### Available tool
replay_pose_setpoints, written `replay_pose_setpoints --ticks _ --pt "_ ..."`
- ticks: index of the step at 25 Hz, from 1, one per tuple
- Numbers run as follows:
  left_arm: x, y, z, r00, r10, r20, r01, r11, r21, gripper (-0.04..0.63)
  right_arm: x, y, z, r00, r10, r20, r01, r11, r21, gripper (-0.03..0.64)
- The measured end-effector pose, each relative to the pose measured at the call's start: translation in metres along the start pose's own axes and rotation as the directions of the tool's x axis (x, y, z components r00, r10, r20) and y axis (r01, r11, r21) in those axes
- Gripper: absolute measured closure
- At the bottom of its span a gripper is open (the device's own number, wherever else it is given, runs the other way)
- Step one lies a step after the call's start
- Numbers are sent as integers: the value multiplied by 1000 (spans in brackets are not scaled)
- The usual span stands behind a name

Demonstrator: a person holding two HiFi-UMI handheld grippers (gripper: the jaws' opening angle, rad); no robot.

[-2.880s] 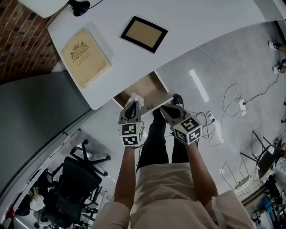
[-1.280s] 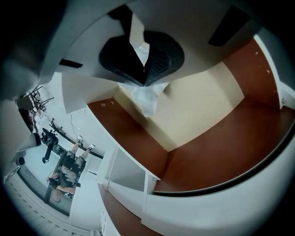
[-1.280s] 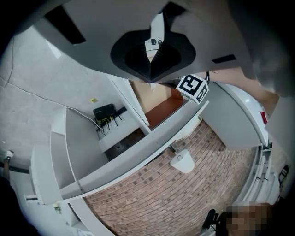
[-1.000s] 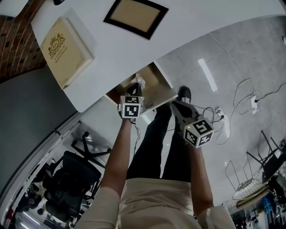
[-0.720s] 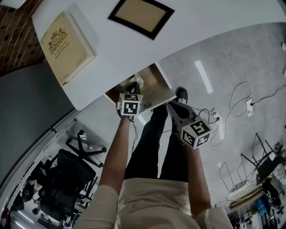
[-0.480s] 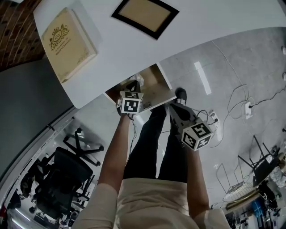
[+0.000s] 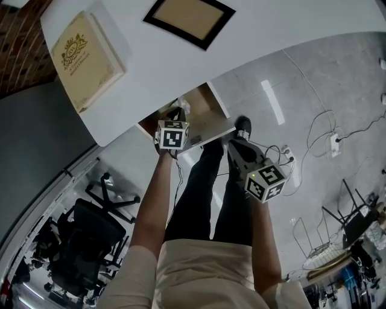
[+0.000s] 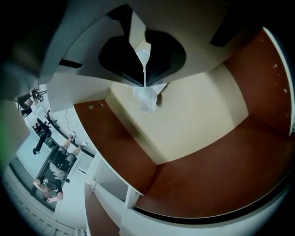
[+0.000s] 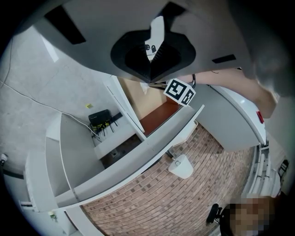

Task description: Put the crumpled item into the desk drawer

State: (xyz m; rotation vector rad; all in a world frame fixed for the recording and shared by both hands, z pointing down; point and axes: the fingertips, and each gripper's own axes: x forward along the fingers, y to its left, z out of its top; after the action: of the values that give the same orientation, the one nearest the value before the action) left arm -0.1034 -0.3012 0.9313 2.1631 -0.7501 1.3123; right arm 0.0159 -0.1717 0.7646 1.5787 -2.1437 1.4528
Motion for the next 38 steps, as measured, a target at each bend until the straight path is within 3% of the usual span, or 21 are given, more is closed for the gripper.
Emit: replay_pose_setpoints --ticks 5,8,15,20,28,38 --pt "1 -1 -2 1000 7 1 -7 1000 -6 574 -1 2 0 1000 6 4 -6 1000 -2 594" --pt "-2 -2 -3 1000 0 -3 0 1000 -27 514 -1 6 0 1000 15 0 -15 1000 -4 594" --pt "-21 3 5 999 21 32 -18 997 -74 514 -1 12 8 999 37 -20 -38 999 -34 594" --pt "-65 7 20 995 64 81 -53 990 -129 514 -3 29 19 996 66 -66 -72 993 -94 594" --pt "-146 1 15 981 131 141 -81 946 -313 514 -14 60 40 976 123 -178 -157 968 -194 594" --pt "-243 -35 8 956 205 209 -109 913 -394 514 -36 102 56 939 149 -310 -256 904 -342 594"
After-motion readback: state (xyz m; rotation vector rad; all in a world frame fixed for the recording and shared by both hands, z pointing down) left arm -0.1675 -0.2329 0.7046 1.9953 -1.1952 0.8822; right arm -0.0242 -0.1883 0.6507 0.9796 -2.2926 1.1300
